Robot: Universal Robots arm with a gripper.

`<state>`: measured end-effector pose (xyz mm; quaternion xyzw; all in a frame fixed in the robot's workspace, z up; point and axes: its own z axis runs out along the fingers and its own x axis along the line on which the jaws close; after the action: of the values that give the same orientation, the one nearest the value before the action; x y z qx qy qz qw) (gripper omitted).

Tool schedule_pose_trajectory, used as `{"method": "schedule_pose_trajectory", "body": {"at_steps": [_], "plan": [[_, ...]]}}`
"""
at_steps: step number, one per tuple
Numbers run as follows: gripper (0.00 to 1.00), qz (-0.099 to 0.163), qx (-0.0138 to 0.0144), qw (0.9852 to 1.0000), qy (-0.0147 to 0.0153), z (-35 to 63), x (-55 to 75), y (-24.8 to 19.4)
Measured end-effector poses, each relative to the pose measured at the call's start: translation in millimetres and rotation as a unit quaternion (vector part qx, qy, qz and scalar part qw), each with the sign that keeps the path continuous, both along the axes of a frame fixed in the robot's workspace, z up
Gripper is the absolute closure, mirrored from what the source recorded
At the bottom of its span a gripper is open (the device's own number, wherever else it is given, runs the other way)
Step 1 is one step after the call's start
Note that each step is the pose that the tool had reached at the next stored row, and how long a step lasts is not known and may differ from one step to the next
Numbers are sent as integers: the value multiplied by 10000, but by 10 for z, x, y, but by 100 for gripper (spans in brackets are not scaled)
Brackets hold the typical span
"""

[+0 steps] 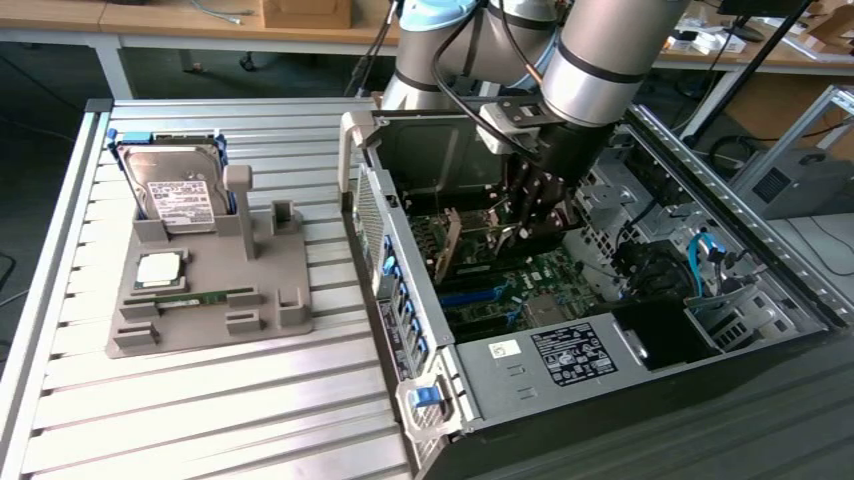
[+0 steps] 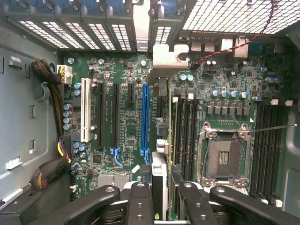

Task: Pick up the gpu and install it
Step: 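Insert the gpu into the slot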

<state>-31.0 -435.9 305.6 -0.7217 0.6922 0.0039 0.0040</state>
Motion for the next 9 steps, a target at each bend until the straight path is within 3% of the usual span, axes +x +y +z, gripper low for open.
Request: {"method": "schedule_pose_trajectory", "body": {"at_steps": [8,9], "plan": [[73,0,0,10000,0,-32,-21,-6],[73,0,-4,10000,0,-78,-40,-6]]}}
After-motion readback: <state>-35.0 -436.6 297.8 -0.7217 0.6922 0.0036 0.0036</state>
